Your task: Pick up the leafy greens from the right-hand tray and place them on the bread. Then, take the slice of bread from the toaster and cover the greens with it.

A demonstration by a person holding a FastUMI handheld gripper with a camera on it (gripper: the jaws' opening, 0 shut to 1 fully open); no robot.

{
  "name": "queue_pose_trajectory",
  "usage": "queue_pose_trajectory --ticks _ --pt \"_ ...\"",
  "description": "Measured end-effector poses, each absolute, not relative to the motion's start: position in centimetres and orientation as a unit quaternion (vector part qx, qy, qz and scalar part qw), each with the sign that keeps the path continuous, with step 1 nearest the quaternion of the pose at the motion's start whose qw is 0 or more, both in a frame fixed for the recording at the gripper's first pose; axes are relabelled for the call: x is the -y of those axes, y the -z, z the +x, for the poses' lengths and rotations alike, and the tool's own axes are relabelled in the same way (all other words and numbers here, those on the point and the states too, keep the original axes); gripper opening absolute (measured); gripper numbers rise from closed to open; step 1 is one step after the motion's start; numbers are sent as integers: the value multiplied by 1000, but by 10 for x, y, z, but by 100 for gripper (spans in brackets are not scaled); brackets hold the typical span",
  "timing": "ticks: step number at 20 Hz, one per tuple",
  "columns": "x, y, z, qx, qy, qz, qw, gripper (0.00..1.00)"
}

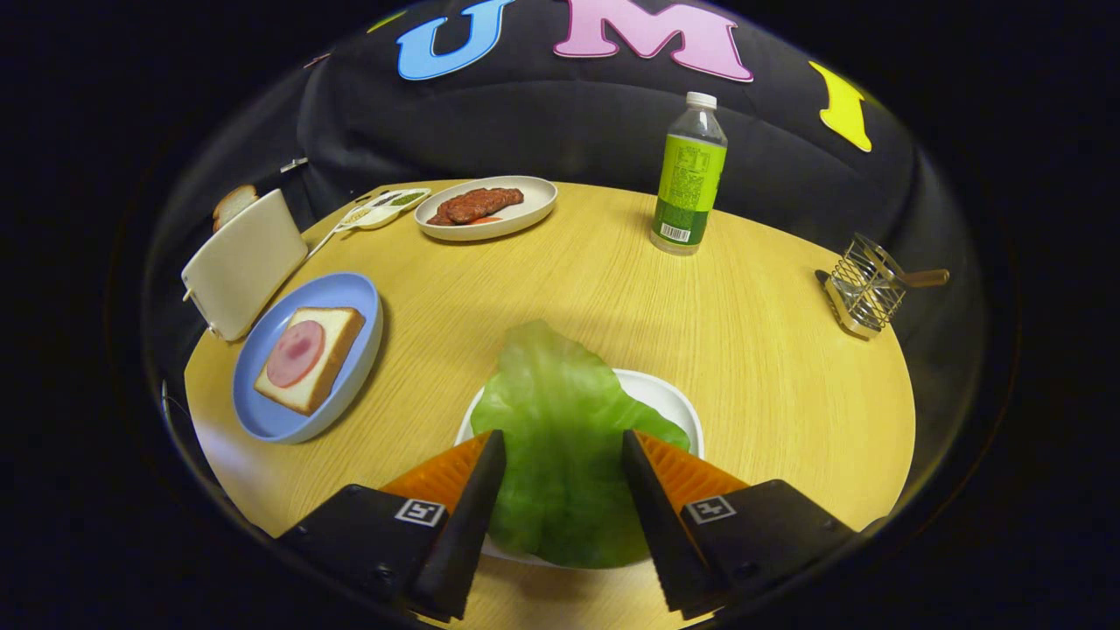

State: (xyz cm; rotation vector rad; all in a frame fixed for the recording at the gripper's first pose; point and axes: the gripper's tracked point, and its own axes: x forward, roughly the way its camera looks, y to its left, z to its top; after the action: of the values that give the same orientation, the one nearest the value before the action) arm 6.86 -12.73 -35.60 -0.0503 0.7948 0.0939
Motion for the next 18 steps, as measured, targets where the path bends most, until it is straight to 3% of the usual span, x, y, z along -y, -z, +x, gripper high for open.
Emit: queue_pose_trajectory --ticks 1,3,4,6,8,11,18 --pt "126 357 69 -389 -49 -28 919 77" --pt "128 355 68 -388 -45 -25 920 75" --pt "129 358 71 -385 -40 -17 922 32" --pt "127 356 69 -392 -46 -25 918 30" --pt "127 356 69 -398 -43 -23 916 12" --pt "128 354 69 -414 -46 -14 909 6" --pt "132 309 63 -410 -10 -5 912 6"
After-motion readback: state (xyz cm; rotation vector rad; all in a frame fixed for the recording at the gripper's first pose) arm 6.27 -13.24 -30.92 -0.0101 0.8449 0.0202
